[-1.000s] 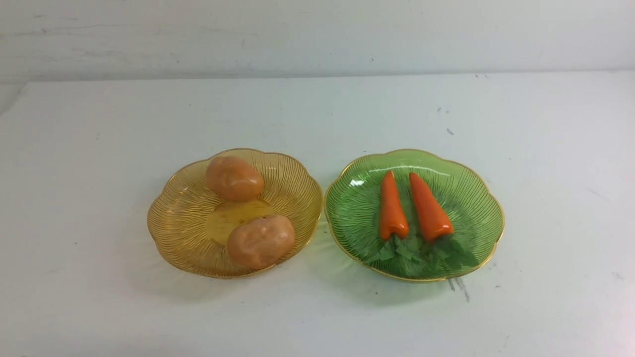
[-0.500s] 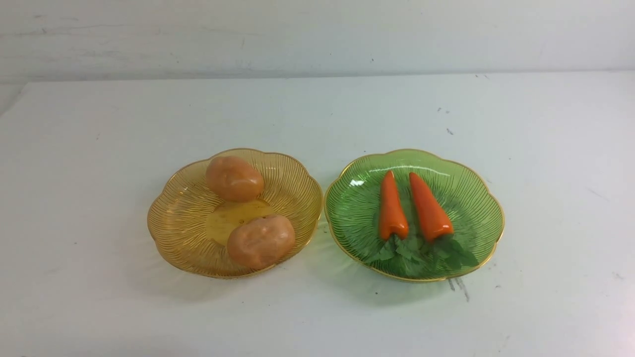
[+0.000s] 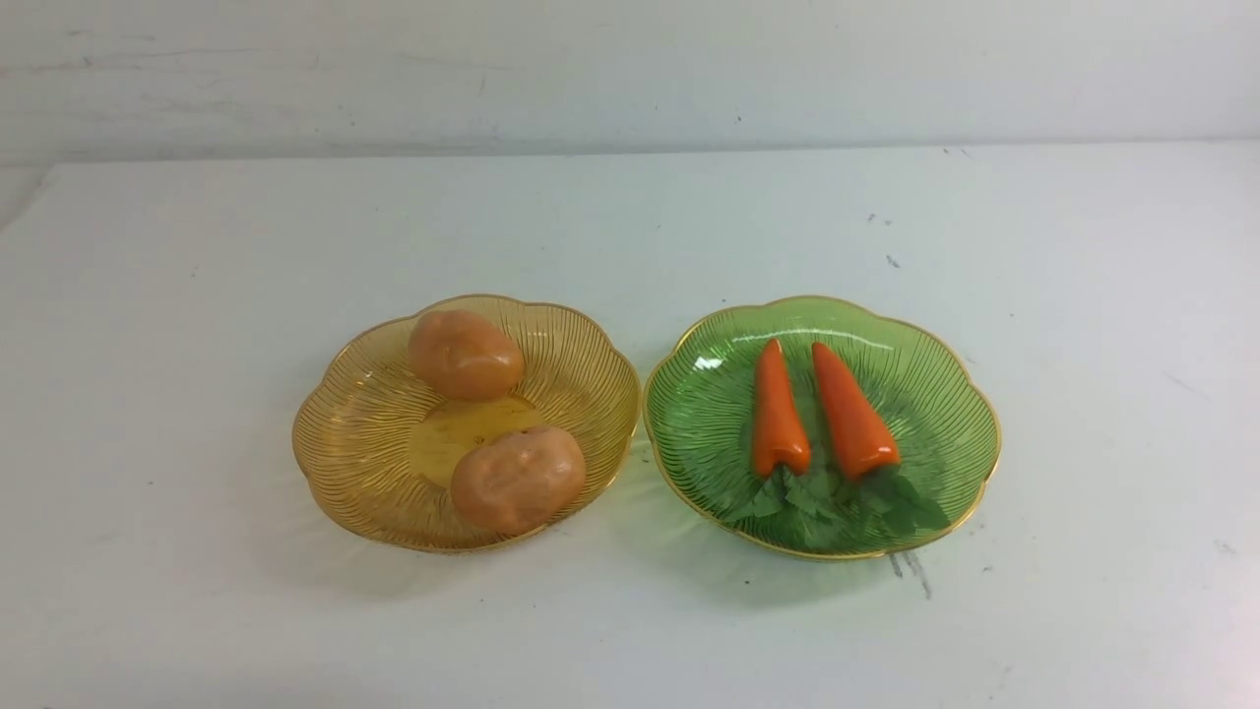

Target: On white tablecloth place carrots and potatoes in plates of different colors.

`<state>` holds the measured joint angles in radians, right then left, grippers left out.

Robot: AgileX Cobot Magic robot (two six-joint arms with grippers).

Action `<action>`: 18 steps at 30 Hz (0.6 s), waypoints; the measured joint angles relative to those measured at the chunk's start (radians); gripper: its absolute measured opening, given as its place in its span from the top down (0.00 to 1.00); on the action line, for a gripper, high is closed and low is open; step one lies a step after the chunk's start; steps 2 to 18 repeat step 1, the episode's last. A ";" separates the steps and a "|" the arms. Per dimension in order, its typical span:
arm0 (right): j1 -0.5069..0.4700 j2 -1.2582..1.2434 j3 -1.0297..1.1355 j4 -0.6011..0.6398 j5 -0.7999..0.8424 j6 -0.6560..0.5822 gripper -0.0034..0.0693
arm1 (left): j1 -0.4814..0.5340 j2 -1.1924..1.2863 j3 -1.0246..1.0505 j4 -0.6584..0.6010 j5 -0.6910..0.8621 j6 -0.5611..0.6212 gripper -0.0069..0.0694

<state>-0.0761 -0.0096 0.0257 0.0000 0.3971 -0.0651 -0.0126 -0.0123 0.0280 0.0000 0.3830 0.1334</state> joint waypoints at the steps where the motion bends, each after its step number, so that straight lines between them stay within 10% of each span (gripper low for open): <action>1: 0.000 0.000 0.000 0.000 0.000 0.000 0.97 | 0.000 0.000 0.000 0.000 0.000 0.000 0.91; 18: 0.000 0.000 0.000 0.000 0.000 0.000 0.97 | 0.000 0.000 0.000 0.000 0.000 0.000 0.91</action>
